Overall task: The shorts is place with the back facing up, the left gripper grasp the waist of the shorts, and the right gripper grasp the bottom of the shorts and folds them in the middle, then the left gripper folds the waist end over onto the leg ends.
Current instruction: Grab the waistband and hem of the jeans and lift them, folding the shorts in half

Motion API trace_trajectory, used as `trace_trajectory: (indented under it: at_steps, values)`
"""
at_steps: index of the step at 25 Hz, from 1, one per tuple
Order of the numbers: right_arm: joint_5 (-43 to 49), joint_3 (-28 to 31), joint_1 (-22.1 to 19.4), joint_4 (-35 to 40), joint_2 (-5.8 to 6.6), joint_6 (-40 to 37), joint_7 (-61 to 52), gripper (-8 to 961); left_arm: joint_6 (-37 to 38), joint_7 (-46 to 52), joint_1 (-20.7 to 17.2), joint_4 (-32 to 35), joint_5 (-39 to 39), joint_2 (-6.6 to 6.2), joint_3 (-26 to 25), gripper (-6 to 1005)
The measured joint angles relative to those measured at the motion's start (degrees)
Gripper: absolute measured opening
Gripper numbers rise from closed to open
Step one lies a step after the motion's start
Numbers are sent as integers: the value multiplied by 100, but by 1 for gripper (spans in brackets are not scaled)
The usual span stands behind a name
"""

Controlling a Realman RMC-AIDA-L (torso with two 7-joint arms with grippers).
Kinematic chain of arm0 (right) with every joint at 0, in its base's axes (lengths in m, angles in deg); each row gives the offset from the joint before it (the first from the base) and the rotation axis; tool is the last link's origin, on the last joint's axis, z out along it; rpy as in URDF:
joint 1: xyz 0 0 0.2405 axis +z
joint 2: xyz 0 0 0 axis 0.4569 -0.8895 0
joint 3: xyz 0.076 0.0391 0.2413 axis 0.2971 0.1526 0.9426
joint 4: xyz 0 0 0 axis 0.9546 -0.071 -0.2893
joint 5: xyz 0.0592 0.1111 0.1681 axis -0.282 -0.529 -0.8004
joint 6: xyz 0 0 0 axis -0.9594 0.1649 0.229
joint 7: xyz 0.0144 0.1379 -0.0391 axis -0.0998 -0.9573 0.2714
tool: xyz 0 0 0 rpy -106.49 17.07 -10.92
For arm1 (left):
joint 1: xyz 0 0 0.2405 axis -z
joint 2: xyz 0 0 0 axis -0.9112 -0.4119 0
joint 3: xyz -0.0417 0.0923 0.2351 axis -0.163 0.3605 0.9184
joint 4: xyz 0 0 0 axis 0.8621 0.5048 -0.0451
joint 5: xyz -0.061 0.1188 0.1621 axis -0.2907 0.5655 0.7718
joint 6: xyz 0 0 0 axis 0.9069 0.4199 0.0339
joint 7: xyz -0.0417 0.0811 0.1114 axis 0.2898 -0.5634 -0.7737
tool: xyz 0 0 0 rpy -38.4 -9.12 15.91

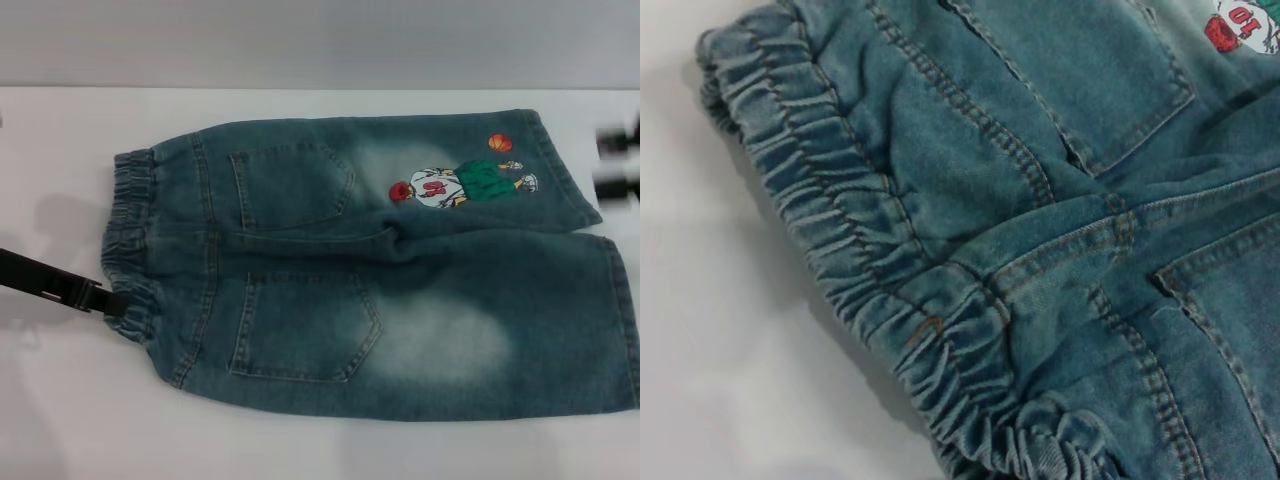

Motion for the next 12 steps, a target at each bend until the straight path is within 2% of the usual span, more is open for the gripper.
trace_trajectory:
  at_steps: [2,5,12]
  values:
    - [986,-88,183,252,27,-439,184,631,0,0,13,0,1,10,1,46]
    - [2066,-370,250,328,20,-664,622,631,-29,-1,23,-1,5,40,8,46]
    - [3288,-525,74,16,-53,-362,862,629,-53,-7,42,-1,10,114,29,46]
